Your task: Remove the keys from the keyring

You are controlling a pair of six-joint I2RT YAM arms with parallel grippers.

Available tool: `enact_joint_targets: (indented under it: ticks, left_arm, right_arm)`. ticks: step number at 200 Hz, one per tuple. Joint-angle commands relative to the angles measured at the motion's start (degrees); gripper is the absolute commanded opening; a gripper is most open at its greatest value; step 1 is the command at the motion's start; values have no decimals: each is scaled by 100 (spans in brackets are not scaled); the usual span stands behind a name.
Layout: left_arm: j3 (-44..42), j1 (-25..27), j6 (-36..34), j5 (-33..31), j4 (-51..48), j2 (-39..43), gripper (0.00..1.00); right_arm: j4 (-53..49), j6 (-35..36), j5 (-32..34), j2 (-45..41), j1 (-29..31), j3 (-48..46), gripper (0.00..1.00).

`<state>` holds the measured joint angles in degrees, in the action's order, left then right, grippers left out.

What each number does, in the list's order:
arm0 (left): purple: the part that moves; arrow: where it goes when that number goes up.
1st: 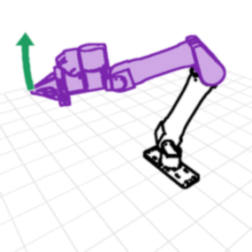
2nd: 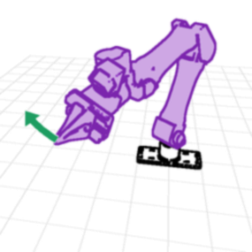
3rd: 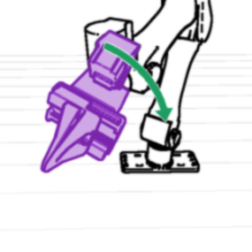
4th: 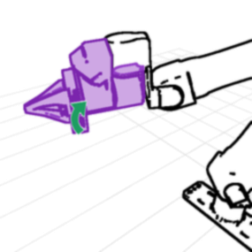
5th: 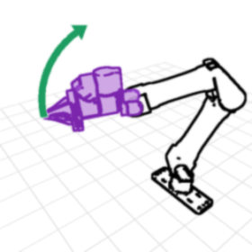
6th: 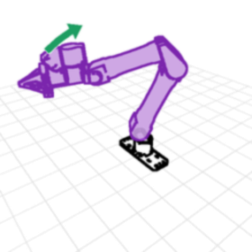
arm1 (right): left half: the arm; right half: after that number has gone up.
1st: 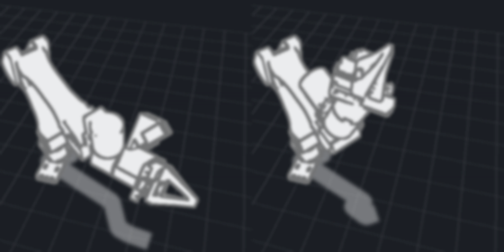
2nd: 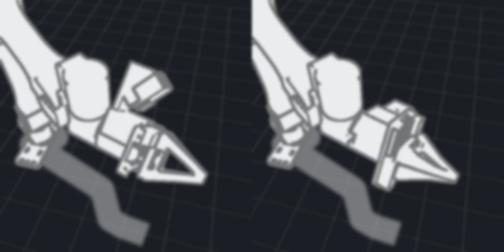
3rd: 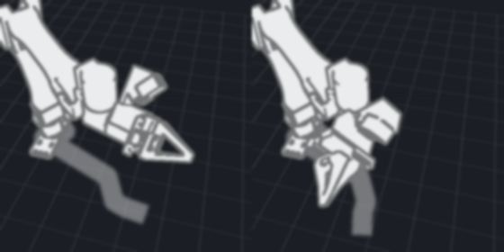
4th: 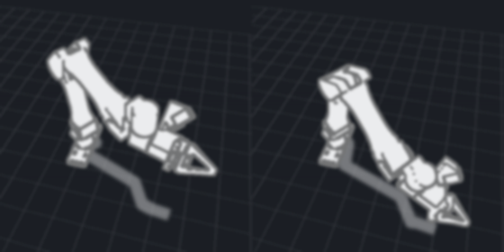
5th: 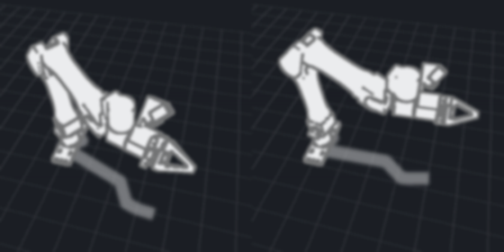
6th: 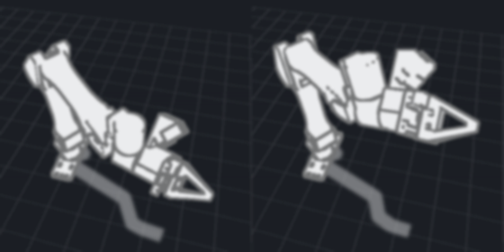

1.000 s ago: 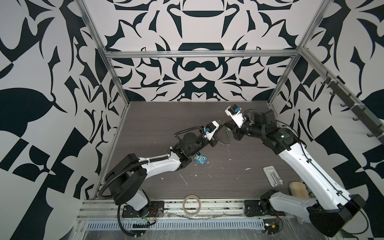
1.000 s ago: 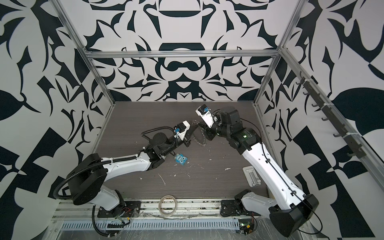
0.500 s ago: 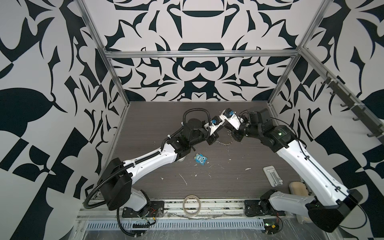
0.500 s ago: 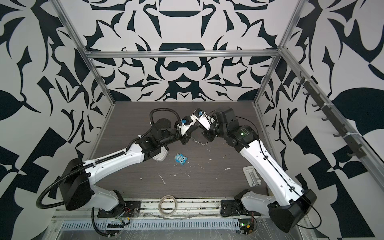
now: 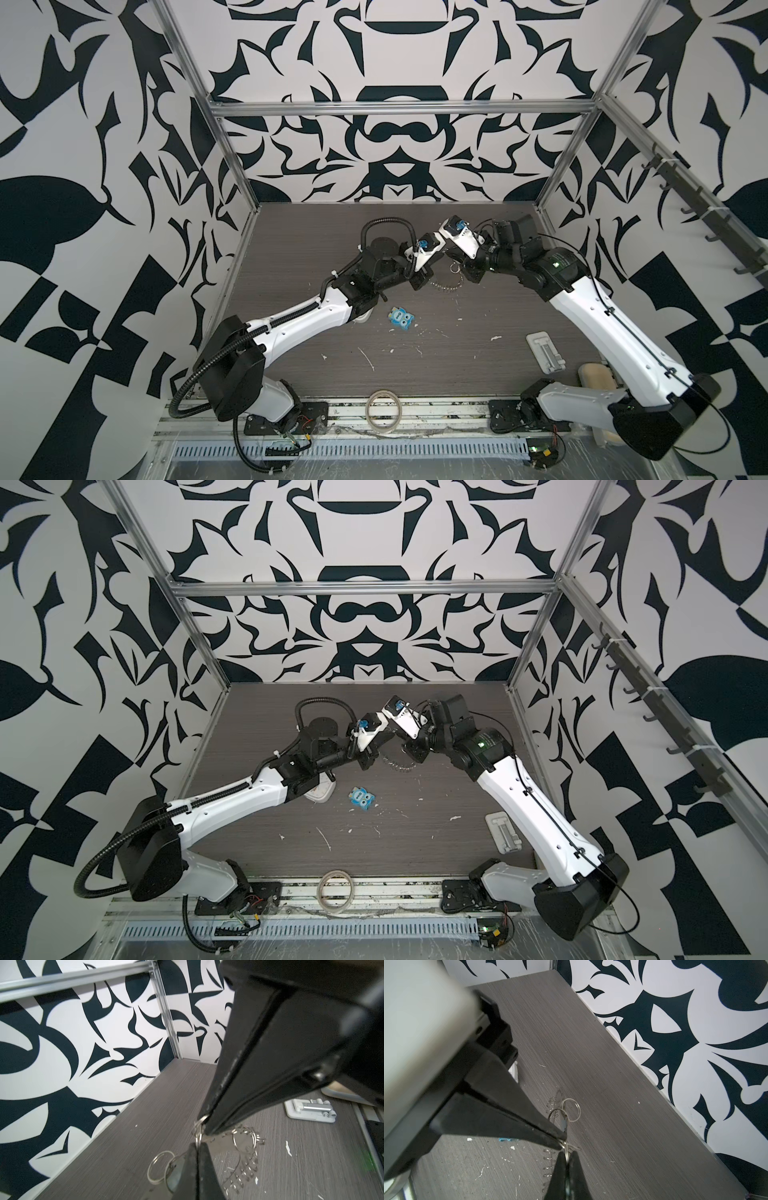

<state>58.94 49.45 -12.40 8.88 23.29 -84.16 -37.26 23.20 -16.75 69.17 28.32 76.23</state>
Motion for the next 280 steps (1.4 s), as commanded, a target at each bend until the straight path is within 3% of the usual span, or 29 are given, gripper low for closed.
enact_joint_targets:
  ticks: [1, 29, 80, 112, 142, 235, 260, 280]
  left_arm:
    - [-166, -23, 89, 28, 1629, 132, 0]
    - [-248, -29, -52, 73, 2021, 53, 0]
    - [275, -41, -170, 166, 1280, -8, 0]
    - [320, -41, -183, 27, 1079, -15, 0]
    - [-120, -41, -223, 2, 1587, 63, 0]
    - [-840, -58, -65, -125, 2084, 268, 32]
    - [-1014, -39, -52, -176, 2130, 336, 36]
    - [-1252, -33, 72, -350, 2762, 272, 36]
  right_arm:
    - [207, -340, -1256, -161, -96, -24, 0]
    - [-194, -203, -1185, 0, -98, 141, 0]
    - [-593, 35, -587, 260, 151, 130, 0]
    - [-144, -114, -731, 189, 127, 85, 0]
    - [273, -528, -1436, 56, -491, 254, 0]
    - [446, -688, -1506, 295, -824, 690, 0]
    - [559, -804, -1605, 301, -854, 720, 0]
    - [637, -879, -1673, 282, -867, 727, 0]
